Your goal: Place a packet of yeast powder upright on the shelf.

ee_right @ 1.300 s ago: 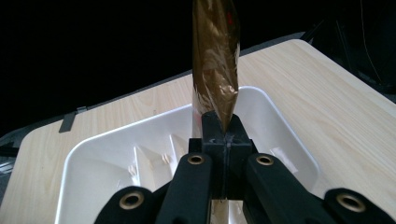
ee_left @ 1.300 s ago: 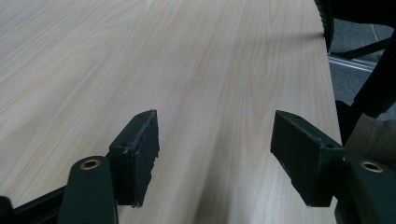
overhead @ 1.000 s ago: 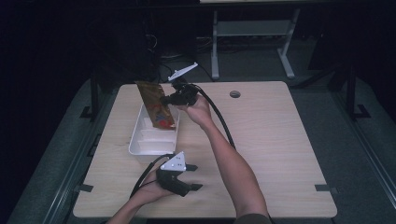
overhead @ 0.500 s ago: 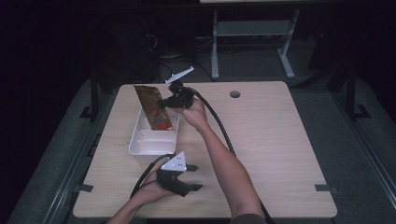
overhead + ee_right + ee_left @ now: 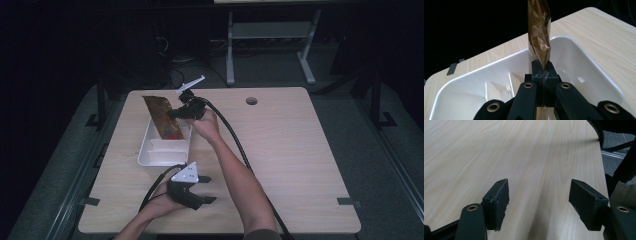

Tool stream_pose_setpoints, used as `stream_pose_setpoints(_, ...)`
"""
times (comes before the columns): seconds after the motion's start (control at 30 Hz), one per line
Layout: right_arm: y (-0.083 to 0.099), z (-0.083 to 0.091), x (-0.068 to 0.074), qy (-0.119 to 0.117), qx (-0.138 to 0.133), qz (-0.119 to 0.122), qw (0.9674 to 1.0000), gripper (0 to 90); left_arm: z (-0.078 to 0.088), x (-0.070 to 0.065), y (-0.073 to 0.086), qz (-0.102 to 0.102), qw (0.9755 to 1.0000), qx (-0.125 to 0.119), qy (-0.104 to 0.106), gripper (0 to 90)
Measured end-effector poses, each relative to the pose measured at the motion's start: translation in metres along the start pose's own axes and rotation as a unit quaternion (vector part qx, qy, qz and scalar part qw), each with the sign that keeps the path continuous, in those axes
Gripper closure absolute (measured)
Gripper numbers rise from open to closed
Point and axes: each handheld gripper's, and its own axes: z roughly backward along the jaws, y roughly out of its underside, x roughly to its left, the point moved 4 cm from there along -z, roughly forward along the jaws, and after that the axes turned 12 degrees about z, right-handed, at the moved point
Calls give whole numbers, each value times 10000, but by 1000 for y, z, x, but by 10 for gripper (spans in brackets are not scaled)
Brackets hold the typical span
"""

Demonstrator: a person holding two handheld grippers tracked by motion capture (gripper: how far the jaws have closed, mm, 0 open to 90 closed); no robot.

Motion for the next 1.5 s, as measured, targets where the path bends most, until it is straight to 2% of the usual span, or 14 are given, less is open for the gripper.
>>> stream_pose_setpoints(0.2, 5, 1, -3, 42, -43, -112, 9999, 891, -1, 0, 0, 1, 10000, 7, 0, 321)
stream_pose_setpoints(0.6, 15, 4, -9, 224, 201, -256, 9992, 864, -2, -1, 0, -23, 10000, 37, 5, 321)
stream_pose_setpoints(1.1, 27, 12, -14, 306, 354, -439, 9979, 669, -3, 0, 0, -7, 10000, 46, -9, 318)
stream_pose_setpoints(1.5, 35, 24, -15, 361, 345, -493, 9975, 634, -3, -1, 0, 11, 10000, 38, -16, 312)
